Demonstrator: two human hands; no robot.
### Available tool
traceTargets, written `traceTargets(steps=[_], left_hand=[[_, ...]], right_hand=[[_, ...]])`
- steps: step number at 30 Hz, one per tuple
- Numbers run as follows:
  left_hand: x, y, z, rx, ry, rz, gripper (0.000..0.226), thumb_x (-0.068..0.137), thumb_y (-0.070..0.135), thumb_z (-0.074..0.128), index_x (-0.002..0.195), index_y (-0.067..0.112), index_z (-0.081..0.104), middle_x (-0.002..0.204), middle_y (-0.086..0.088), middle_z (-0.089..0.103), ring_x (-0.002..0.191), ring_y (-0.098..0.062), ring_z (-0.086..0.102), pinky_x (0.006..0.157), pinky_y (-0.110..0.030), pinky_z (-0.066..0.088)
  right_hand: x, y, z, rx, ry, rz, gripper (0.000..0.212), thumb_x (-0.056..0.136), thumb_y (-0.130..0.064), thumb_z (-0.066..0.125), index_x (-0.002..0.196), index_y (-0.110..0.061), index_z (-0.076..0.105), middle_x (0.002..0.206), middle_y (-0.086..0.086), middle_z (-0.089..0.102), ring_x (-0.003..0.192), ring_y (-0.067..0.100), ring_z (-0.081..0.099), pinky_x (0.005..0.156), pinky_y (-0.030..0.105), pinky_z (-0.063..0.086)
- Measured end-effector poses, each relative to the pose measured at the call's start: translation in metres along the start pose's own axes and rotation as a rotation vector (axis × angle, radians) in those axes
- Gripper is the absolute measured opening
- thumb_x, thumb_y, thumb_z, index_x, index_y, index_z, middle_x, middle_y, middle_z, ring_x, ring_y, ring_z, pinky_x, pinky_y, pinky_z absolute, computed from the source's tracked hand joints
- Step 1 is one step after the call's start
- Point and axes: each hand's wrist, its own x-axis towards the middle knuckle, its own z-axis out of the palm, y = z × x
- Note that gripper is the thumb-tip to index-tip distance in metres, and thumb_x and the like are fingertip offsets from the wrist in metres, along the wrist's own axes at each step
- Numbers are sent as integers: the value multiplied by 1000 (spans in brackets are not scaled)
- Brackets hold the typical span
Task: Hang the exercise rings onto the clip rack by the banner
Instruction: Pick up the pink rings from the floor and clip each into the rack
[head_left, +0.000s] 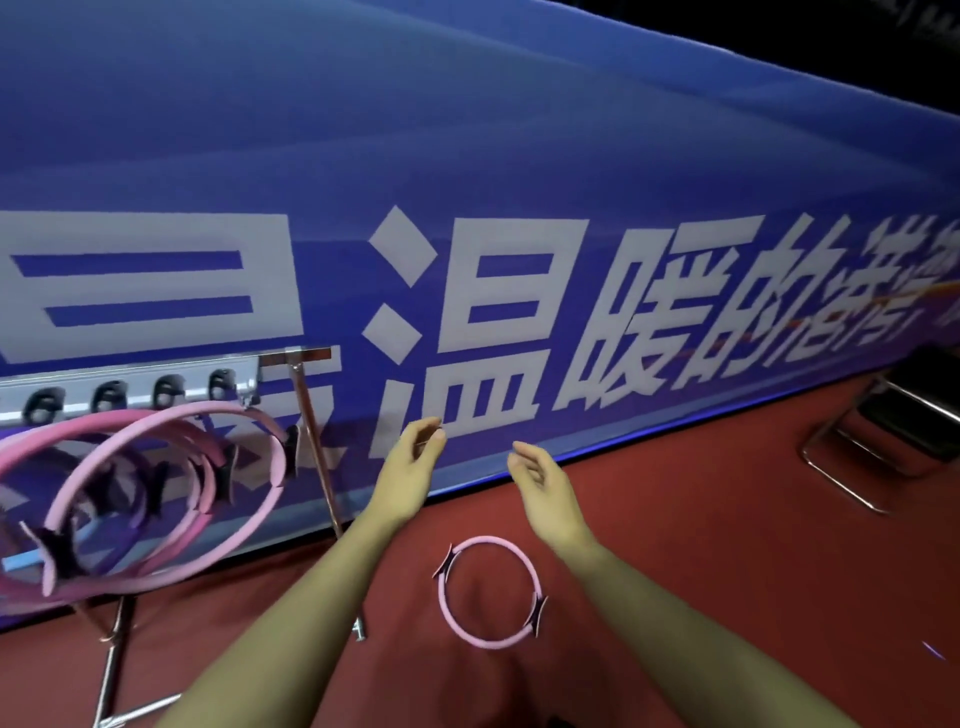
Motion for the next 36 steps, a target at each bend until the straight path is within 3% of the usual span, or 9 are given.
traceTargets(steps=[3, 6, 10, 17, 27, 36], left_hand=[[15, -5, 58, -11, -39, -42, 30, 102, 34, 54, 130, 24, 57, 129, 7, 61, 120, -5, 56, 102, -21, 39], [41, -12, 116, 1, -51, -105, 25, 101, 38, 54, 124, 32, 58, 125, 11, 62, 122, -8, 57, 108, -30, 42], [87, -14, 195, -46, 30, -198, 19, 101, 36, 53, 118, 30, 59, 123, 3, 65, 117, -16, 62, 106, -39, 46], [147, -6, 306, -125, 175, -305, 26, 103, 31, 51, 124, 16, 58, 122, -4, 66, 107, -15, 67, 101, -41, 48], [209, -31, 345, -95, 226, -369, 27, 102, 35, 52, 124, 20, 58, 125, -5, 65, 106, -13, 67, 99, -37, 49], [276, -82, 349, -243, 259, -427, 31, 102, 30, 53, 128, 14, 57, 127, -8, 65, 104, -14, 67, 88, -28, 50]], right_hand=[[24, 30, -40, 18, 13, 12, 32, 99, -33, 60, 130, -23, 60, 111, -11, 65, 104, -5, 61, 88, 10, 47], [61, 60, -82, 34, -4, 15, 35, 99, -30, 60, 131, -17, 60, 116, -7, 66, 113, 2, 61, 86, 6, 45], [129, 96, -139, 32, -53, -11, 35, 99, -30, 60, 132, -20, 58, 129, -4, 64, 118, 5, 59, 102, 23, 45], [215, 144, -213, -48, -146, 1, 39, 98, -35, 61, 134, -19, 58, 134, -7, 62, 121, 7, 59, 108, 35, 45], [291, 168, -232, -131, -214, 31, 41, 98, -37, 59, 135, -20, 56, 135, -6, 61, 121, 7, 58, 109, 35, 44], [357, 194, -209, -247, -274, 63, 41, 97, -37, 60, 135, -21, 55, 136, -6, 61, 123, 7, 57, 109, 30, 43]])
